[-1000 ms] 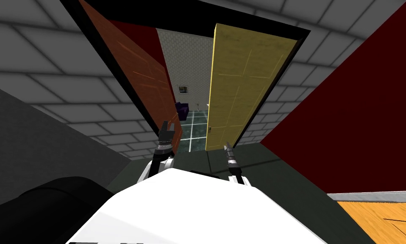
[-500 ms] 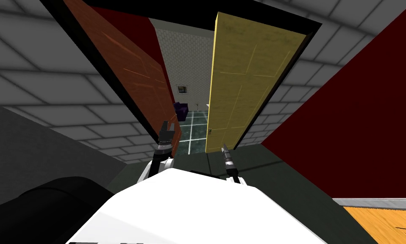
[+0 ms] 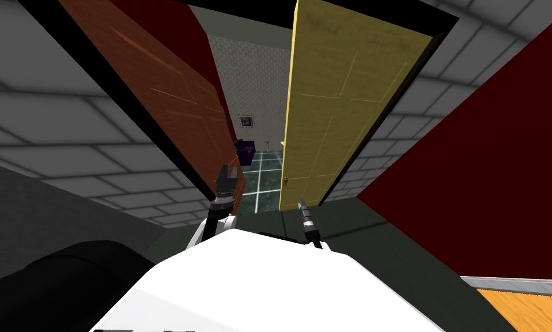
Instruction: Push the door open
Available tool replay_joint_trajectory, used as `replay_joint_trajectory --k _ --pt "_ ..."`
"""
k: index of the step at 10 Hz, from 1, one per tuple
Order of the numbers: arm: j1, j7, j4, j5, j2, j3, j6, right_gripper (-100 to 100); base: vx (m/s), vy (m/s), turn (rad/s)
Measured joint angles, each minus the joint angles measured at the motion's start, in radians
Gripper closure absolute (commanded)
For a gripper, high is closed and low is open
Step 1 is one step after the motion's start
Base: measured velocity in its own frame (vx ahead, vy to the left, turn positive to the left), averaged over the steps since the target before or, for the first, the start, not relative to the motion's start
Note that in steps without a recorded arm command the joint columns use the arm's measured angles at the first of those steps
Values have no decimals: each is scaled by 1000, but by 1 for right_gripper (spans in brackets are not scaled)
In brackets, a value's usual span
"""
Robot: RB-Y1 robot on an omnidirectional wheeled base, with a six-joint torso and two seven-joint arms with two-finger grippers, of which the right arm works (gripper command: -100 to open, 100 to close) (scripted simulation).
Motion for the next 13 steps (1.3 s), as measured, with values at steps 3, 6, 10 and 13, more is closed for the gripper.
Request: replay_joint_trajectory --k 3,6,10,13 --pt "-25 -2 81 17 18 10 -23 -100 143 32 -17" --pt "-39 -10 141 34 33 23 -39 -100 169 18 -12" --pt "-63 -15 215 48 53 31 -60 -100 131 13 -9" --pt "-71 -11 227 43 24 28 -61 -100 154 57 24"
